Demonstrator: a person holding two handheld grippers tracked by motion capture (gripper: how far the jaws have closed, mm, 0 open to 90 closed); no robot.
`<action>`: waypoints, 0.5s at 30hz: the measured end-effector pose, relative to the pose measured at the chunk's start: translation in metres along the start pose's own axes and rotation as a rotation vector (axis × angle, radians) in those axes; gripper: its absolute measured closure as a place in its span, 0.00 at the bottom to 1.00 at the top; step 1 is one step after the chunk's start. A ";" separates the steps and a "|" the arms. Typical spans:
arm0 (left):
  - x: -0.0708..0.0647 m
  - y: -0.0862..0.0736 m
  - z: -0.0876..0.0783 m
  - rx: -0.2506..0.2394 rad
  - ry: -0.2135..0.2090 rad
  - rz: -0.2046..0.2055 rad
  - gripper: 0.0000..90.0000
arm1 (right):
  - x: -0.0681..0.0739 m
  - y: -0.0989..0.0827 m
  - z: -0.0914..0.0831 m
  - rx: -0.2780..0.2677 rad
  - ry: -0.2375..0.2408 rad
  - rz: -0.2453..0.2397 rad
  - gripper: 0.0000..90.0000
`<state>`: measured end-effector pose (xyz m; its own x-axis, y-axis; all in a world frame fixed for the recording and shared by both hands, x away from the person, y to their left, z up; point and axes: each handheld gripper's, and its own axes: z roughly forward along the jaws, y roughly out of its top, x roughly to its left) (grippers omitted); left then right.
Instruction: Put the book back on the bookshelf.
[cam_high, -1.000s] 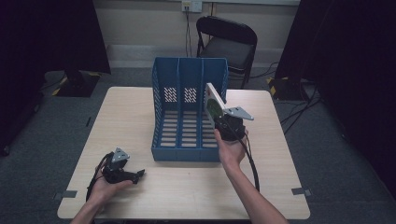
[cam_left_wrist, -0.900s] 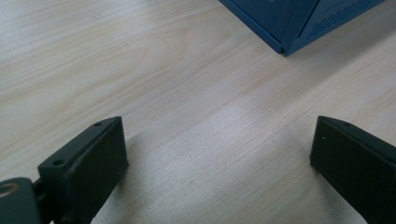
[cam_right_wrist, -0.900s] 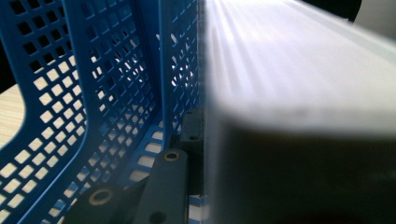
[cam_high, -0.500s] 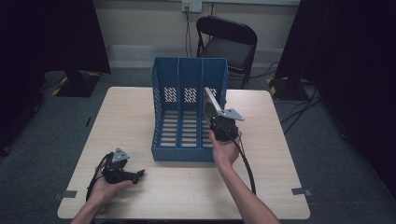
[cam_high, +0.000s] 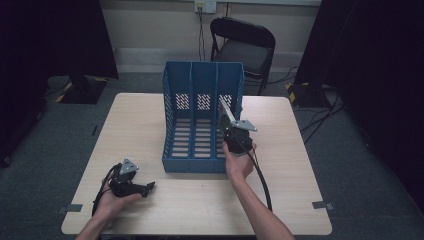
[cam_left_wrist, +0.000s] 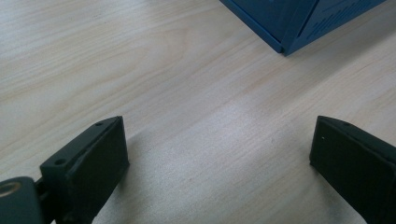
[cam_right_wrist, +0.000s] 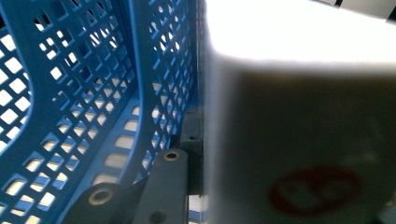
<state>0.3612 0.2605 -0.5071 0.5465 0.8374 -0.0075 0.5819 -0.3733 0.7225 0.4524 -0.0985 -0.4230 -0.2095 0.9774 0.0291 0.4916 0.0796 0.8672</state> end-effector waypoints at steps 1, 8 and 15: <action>0.000 0.000 0.000 0.000 0.000 0.000 0.04 | -0.001 0.000 0.001 0.005 0.001 0.004 0.85; 0.000 0.000 0.000 0.000 0.001 -0.001 0.04 | -0.003 -0.005 0.004 0.032 -0.019 -0.001 0.85; 0.000 0.000 0.000 0.000 0.001 -0.001 0.04 | -0.003 -0.007 0.005 0.047 -0.022 -0.018 0.85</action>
<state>0.3610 0.2604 -0.5071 0.5452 0.8383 -0.0071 0.5822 -0.3725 0.7227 0.4539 -0.1010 -0.4316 -0.2004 0.9797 0.0025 0.5268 0.1056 0.8434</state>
